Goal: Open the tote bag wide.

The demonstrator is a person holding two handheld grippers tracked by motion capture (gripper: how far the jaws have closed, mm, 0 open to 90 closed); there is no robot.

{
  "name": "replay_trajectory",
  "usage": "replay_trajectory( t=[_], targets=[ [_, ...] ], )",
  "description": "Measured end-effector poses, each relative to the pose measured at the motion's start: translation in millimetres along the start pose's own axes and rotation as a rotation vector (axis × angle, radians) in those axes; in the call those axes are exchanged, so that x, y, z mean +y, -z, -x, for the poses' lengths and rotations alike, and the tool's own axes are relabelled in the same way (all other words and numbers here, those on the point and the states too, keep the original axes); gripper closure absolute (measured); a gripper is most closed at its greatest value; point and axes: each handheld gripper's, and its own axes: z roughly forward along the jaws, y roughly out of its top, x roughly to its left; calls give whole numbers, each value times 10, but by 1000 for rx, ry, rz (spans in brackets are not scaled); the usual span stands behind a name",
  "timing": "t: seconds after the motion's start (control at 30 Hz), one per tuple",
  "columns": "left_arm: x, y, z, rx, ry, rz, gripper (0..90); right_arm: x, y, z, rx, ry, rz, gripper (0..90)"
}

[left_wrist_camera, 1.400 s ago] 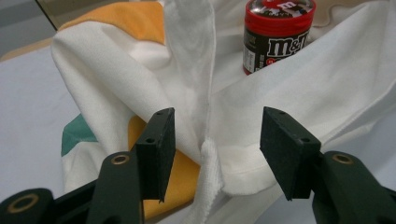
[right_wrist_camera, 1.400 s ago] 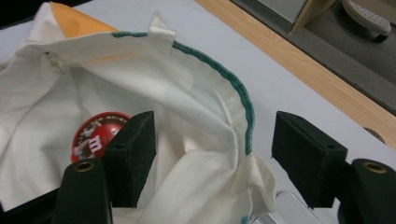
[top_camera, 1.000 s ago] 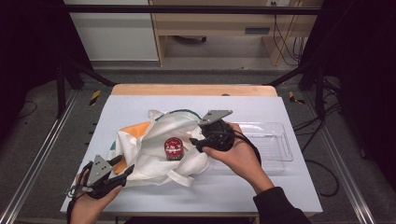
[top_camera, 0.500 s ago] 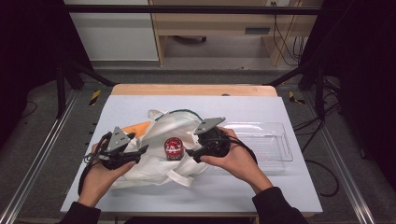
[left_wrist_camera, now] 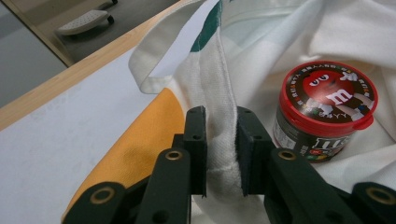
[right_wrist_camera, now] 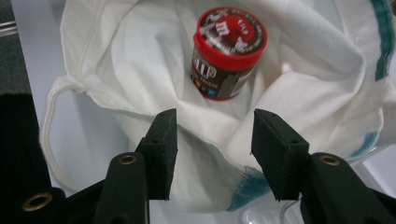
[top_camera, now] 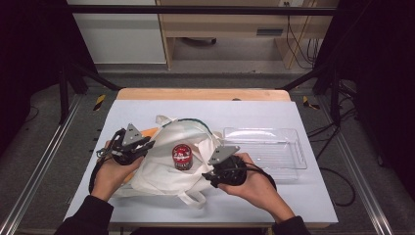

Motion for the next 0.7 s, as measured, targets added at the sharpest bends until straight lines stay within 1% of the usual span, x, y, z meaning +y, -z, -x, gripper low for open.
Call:
replay_trajectory(
  t=[0.1, 0.17, 0.27, 0.33, 0.37, 0.4, 0.47, 0.5, 0.53, 0.57, 0.63, 0.7],
  targets=[
    [-8, -5, -37, 6, 2, -4, 780, -105, -5, -61, 10, -11, 6, 507],
    [-19, -17, -57, 3, 8, -7, 785, -171, -21, -92, 15, -19, 12, 508],
    [-33, -27, -77, 7, 13, -12, 788, -256, -62, -140, 23, -31, 6, 510],
    [-42, -39, -87, 9, 10, -17, 790, -298, -95, -176, 28, -24, 6, 517],
    [-47, -44, -88, 8, 9, -20, 791, -316, -108, -196, 23, -19, 3, 527],
    [-50, -47, -93, 6, 9, -20, 793, -331, -118, -214, 8, -13, 2, 554],
    [-54, -46, -105, 4, 18, -20, 795, -362, -137, -233, -8, -16, 4, 578],
    [-58, -42, -105, 0, 25, -27, 796, -376, -144, -238, -17, -21, 5, 607],
    [-62, -40, -109, 0, 25, -27, 798, -393, -148, -238, -25, -24, 8, 639],
    [-64, -41, -122, 0, 16, -22, 800, -411, -150, -236, -31, -28, 8, 669],
    [-76, -40, -138, -2, 25, -30, 804, -450, -163, -225, -37, -35, 3, 740],
    [-93, -45, -172, -5, 42, -28, 806, -484, -184, -224, -42, -46, -7, 782]
  ],
)
